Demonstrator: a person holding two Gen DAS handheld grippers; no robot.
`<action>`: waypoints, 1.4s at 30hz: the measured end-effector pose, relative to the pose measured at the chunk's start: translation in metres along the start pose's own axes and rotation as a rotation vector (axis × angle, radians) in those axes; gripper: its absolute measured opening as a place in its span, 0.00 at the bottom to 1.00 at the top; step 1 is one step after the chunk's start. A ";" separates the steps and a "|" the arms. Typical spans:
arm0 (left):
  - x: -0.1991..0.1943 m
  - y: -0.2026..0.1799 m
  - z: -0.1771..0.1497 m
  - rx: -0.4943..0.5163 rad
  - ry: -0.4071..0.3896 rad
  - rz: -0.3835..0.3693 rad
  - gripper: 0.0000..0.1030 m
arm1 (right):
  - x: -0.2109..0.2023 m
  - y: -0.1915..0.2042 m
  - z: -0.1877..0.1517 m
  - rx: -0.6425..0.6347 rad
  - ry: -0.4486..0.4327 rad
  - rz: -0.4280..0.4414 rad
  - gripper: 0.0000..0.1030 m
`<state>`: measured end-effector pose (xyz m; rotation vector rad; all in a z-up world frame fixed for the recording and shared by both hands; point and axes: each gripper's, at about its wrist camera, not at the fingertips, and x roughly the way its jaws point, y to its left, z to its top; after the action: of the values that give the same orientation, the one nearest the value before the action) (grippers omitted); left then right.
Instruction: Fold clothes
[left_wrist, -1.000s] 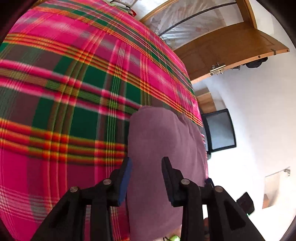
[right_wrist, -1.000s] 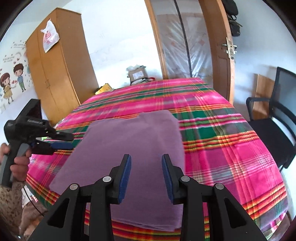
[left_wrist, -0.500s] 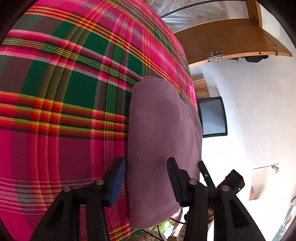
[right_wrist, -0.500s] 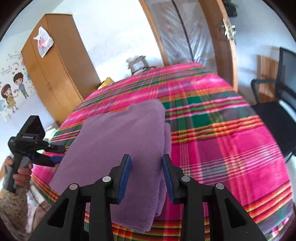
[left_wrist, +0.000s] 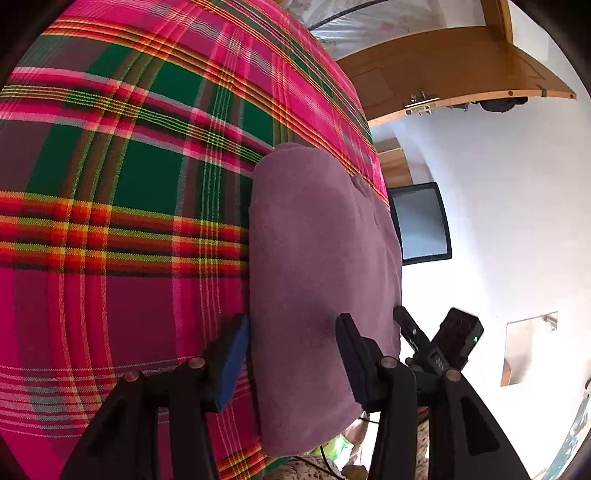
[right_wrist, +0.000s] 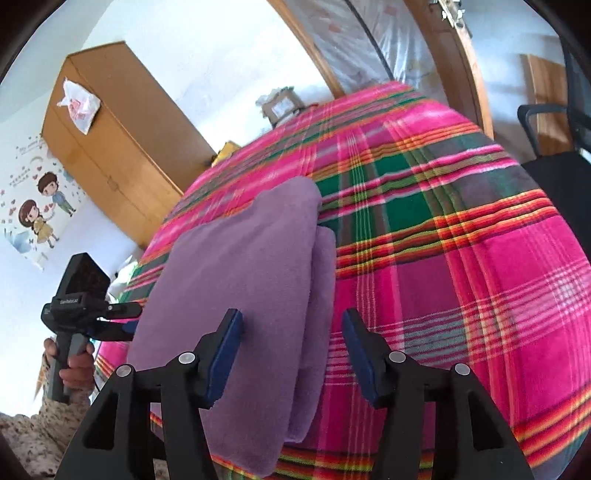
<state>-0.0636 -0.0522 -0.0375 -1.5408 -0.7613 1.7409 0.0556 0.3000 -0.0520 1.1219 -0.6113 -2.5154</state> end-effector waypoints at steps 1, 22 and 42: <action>-0.001 0.002 0.000 -0.008 0.000 -0.013 0.48 | 0.001 -0.001 0.003 -0.001 0.009 0.011 0.58; 0.010 0.002 0.017 -0.005 0.079 -0.094 0.55 | 0.030 -0.004 0.029 -0.005 0.116 0.153 0.64; 0.029 -0.010 0.028 -0.025 0.145 -0.143 0.55 | 0.035 -0.007 0.026 -0.008 0.113 0.215 0.66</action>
<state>-0.0922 -0.0225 -0.0434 -1.5700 -0.8014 1.5039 0.0127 0.2965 -0.0617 1.1231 -0.6527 -2.2553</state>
